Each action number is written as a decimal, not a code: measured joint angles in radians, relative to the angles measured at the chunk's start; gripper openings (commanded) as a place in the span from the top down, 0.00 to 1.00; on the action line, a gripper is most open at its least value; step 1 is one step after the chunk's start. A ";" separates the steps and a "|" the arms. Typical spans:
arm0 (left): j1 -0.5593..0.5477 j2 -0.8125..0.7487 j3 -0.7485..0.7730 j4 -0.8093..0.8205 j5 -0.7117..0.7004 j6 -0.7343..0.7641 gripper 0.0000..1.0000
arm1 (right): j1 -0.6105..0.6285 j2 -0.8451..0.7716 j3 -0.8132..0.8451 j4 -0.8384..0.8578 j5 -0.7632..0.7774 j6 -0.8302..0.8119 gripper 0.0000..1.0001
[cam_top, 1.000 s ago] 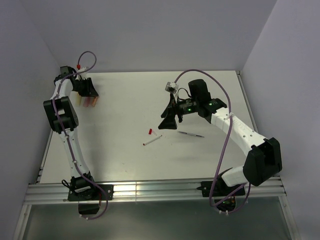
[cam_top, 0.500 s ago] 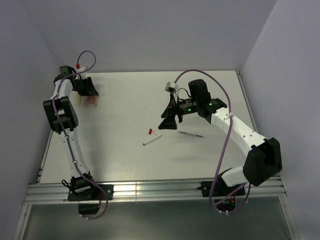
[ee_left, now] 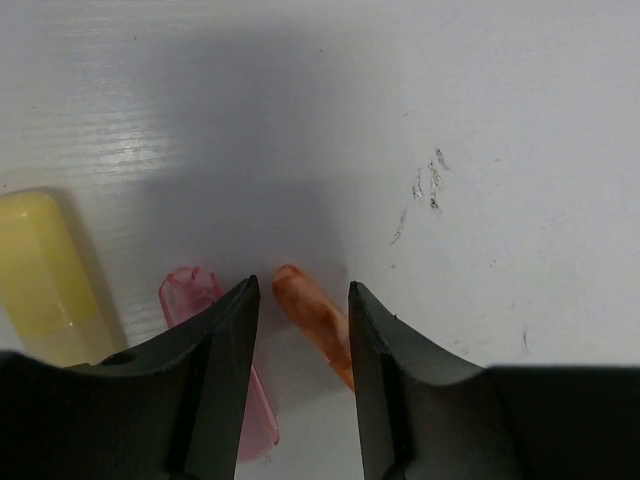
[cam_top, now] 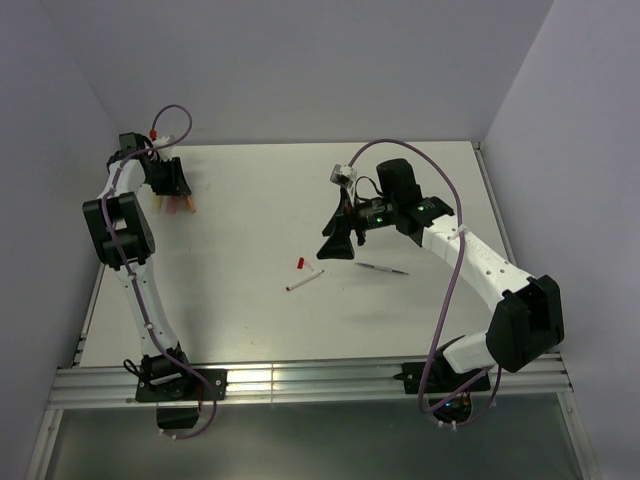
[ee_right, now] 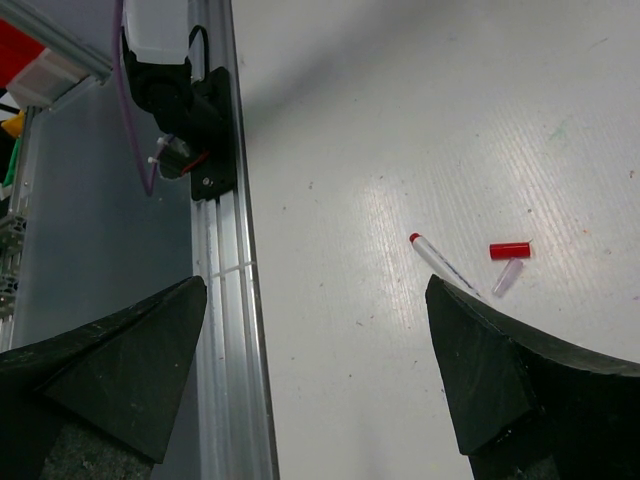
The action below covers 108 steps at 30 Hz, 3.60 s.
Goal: Insert the pens into the pen caps
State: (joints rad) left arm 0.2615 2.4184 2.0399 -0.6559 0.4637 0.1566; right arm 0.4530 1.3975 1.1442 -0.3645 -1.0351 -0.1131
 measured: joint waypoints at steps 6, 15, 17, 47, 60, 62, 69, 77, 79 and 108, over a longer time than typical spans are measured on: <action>-0.011 -0.018 -0.023 0.001 -0.047 -0.004 0.56 | 0.000 0.000 0.000 -0.004 0.002 -0.003 0.02; -0.023 -0.064 -0.089 -0.007 -0.077 -0.035 0.53 | 0.000 -0.003 0.000 -0.005 0.003 -0.010 0.01; -0.023 -0.068 -0.093 -0.011 -0.076 -0.040 0.52 | 0.000 -0.004 0.000 -0.006 0.003 -0.011 0.01; -0.299 -0.750 -0.459 0.150 -0.179 0.122 0.44 | -0.584 0.408 0.273 -0.485 0.807 -0.271 0.21; -0.298 -0.756 -0.525 0.136 -0.191 0.120 0.44 | -0.640 0.465 0.229 -0.508 0.911 -0.320 0.27; -0.298 -0.758 -0.528 0.137 -0.187 0.121 0.44 | -0.642 0.480 0.229 -0.507 0.911 -0.322 0.28; -0.298 -0.829 -0.600 0.158 -0.154 0.138 0.43 | -0.643 0.562 0.259 -0.503 0.906 -0.296 0.30; -0.298 -0.841 -0.605 0.173 -0.146 0.146 0.42 | -0.643 0.622 0.340 -0.480 0.900 -0.263 0.45; -0.298 -0.841 -0.606 0.173 -0.146 0.146 0.42 | -0.643 0.626 0.342 -0.477 0.901 -0.259 0.49; -0.309 -0.998 -0.651 0.219 0.003 0.320 0.39 | -0.634 0.587 0.282 -0.398 0.881 -0.220 1.00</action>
State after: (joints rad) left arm -0.0479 1.4204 1.3891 -0.4374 0.4664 0.4770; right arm -0.1810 1.9846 1.4265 -0.7624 -0.1539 -0.3328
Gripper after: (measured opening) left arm 0.617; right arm 0.008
